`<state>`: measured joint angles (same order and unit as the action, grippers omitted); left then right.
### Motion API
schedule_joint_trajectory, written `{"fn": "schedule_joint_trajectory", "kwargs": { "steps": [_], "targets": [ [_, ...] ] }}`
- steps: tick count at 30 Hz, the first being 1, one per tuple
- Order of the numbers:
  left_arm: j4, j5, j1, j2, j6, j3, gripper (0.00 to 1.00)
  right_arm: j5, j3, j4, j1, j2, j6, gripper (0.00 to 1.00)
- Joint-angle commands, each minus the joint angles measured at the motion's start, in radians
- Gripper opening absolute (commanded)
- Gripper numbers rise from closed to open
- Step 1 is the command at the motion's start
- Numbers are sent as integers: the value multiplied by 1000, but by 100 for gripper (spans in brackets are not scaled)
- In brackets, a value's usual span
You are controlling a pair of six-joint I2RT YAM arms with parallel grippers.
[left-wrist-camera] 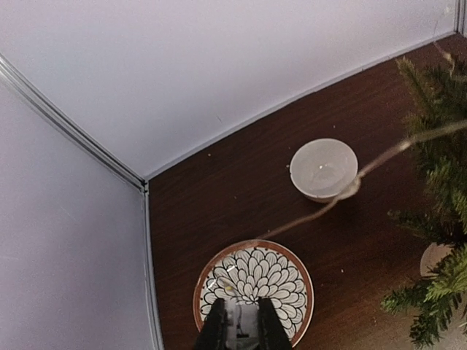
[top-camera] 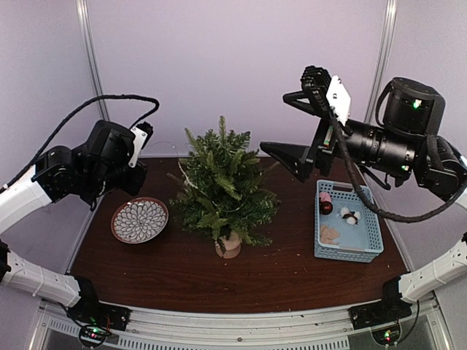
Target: Decorate the small christmas tree
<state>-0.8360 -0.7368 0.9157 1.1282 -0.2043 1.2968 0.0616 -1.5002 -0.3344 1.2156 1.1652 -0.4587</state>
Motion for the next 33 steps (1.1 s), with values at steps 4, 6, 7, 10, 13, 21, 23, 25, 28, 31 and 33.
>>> {"fn": "schedule_joint_trajectory", "kwargs": {
  "steps": [4, 6, 7, 10, 13, 21, 23, 25, 28, 31, 33],
  "targets": [
    [-21, 98, -28, -23, -37, -125, 0, 62, 21, -35, -8, -38, 42, 99],
    [-31, 104, -31, -27, -53, -158, 0, 53, 15, -53, -8, -35, 52, 95],
    [-34, 105, -33, -31, -61, -170, 0, 37, 7, -70, -8, -31, 52, 90],
    [-28, 111, -34, -59, -90, -202, 0, -17, -30, -156, -8, -1, 58, 78],
    [-55, 135, -34, -84, -122, -230, 0, -42, -46, -186, -9, 14, 75, 74],
    [-150, 198, -34, -65, -178, -254, 0, -55, -43, -200, -7, 21, 96, 66],
    [-169, 215, -36, -35, -186, -255, 0, -51, -39, -195, -8, 19, 95, 66],
    [-199, 223, -47, 4, -201, -255, 0, -42, -38, -195, -9, 16, 93, 66],
    [-199, 240, -93, 35, -210, -263, 0, -34, -37, -197, -9, 13, 89, 66],
    [-160, 270, -156, 41, -197, -270, 0, -30, -35, -197, -9, 11, 87, 66],
    [-125, 286, -183, 51, -157, -262, 0, -26, -34, -196, -10, 10, 89, 65]
  ]
}}
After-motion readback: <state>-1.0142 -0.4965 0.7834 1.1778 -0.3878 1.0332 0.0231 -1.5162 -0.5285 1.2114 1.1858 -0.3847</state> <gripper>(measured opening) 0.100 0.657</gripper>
